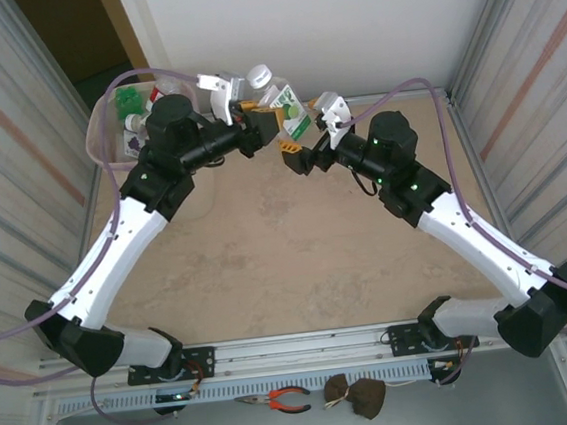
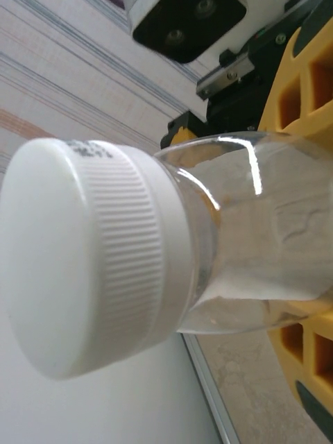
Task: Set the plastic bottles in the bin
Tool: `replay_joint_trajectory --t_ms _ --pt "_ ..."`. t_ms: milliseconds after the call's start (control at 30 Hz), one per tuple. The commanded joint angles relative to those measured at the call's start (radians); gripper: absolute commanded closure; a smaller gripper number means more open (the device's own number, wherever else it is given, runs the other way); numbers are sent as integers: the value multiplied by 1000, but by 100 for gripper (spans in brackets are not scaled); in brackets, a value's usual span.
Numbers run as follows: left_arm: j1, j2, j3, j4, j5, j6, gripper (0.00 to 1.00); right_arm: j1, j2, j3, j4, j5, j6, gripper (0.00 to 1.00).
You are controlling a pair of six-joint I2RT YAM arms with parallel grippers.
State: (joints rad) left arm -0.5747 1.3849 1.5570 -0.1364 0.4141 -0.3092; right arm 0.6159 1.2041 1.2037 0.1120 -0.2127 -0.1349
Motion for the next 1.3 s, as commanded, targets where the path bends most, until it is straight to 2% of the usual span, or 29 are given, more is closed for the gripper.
replay_joint_trajectory --t_ms 0,233,467,667,833,933,1033,1133,1267 --pt "45 -30 29 -41 -42 24 69 6 -47 -8 1 5 3 3" --pt "221 -128 -34 -71 -56 -60 70 2 -102 -39 -33 39 -13 2" --pt "477 -216 -132 -86 -29 -250 74 -7 -133 -62 -49 50 -13 2" --pt "644 -261 -206 -124 -23 -379 72 -9 -136 -64 -57 50 -11 2" --pt "720 -274 -217 -220 -70 -424 70 -11 -135 -64 -61 49 -12 2" --pt "777 -258 -220 -257 -41 -459 65 -12 -135 -66 -61 49 -7 2" --pt "818 -225 -226 -267 -2 -486 66 -12 -134 -66 -61 47 -6 2" --pt "854 -184 -252 -192 83 -523 66 -12 -134 -67 -62 45 -3 2" --pt "865 -112 -227 -167 148 -526 67 -12 -132 -67 -64 47 -3 2"
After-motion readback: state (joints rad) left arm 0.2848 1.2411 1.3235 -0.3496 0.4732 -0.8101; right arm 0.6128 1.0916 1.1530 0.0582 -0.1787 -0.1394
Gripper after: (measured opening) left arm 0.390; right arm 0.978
